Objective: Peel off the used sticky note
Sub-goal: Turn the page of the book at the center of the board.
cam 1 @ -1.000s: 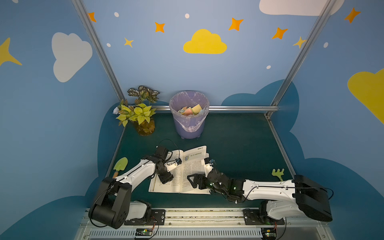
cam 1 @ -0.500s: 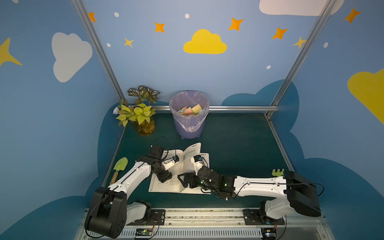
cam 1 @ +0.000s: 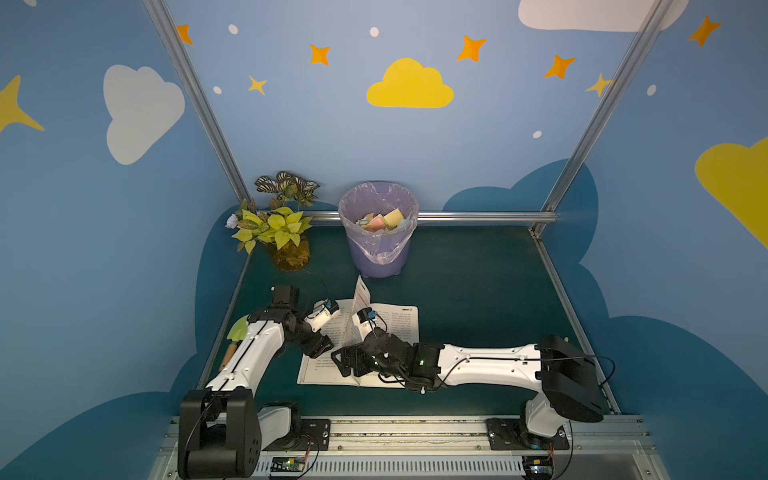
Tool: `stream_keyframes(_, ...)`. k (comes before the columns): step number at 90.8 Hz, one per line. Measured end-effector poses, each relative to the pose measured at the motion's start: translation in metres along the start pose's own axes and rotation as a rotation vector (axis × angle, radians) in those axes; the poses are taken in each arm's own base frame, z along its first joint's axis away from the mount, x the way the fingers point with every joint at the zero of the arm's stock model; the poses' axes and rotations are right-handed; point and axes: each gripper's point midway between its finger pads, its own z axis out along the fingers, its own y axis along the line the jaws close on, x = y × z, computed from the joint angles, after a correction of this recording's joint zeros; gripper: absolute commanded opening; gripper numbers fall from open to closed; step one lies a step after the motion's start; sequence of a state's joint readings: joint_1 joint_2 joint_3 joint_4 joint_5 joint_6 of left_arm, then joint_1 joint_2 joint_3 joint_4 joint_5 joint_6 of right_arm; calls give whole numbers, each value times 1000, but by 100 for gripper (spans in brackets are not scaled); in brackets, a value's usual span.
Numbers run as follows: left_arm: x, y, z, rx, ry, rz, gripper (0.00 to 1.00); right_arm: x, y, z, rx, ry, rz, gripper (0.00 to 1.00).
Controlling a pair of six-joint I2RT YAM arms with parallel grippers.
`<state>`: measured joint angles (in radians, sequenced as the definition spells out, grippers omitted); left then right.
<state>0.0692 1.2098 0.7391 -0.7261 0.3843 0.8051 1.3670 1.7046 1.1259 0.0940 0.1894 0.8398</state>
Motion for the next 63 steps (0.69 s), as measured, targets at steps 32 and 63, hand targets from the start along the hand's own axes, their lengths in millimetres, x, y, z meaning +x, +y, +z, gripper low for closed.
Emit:
stream_keyframes(32, -16, 37, -51, -51, -154, -102, 73, 12, 21, 28, -16, 61, -45, 92)
stream_keyframes(63, -31, 26, -70, -24, -219, -77, 74, 40, -8, 34, 43, 132, -53, 94)
